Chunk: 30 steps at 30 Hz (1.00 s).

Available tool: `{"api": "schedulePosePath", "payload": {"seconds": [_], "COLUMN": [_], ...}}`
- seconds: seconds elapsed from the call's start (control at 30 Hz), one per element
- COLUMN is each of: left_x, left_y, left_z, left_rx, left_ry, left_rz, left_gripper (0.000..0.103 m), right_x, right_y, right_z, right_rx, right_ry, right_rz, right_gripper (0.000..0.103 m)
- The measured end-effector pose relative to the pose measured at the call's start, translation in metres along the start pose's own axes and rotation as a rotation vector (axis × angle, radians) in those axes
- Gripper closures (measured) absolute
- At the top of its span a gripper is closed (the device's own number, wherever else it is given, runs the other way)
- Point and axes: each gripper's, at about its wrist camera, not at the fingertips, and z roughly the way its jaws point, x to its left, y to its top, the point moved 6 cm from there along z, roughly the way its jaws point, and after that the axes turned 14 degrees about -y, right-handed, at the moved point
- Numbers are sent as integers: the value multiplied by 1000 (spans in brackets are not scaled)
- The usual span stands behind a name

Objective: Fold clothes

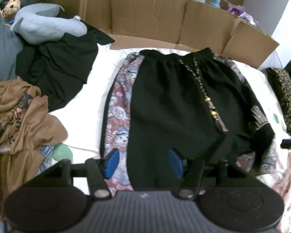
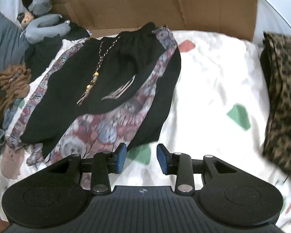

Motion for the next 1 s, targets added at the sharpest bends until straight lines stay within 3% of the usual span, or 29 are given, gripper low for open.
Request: {"api": "schedulePosePath", "payload": {"seconds": [0.2, 0.27, 0.57, 0.8, 1.0], "left_x": [-45, -67, -156, -225, -245], "left_y": [3, 5, -9, -20, -30], "left_z": [-5, -1, 61, 107, 143], "left_rx": [15, 11, 104, 176, 224], "left_ry": [-20, -60, -281, -453, -471], "left_rz": [35, 54, 150, 223, 257], "left_gripper": [39, 34, 33, 22, 22], "right_x": [-1, -3, -14, -18, -15], "right_y": [-23, -31, -52, -50, -53], "right_z": [-10, -17, -35, -38, -33], "right_rx": [-12, -18, -35, -63, -73], "right_ry": [48, 55, 46, 25, 32], "right_rz": [70, 80, 113, 128, 132], "right_gripper": [62, 62, 62, 62, 62]}}
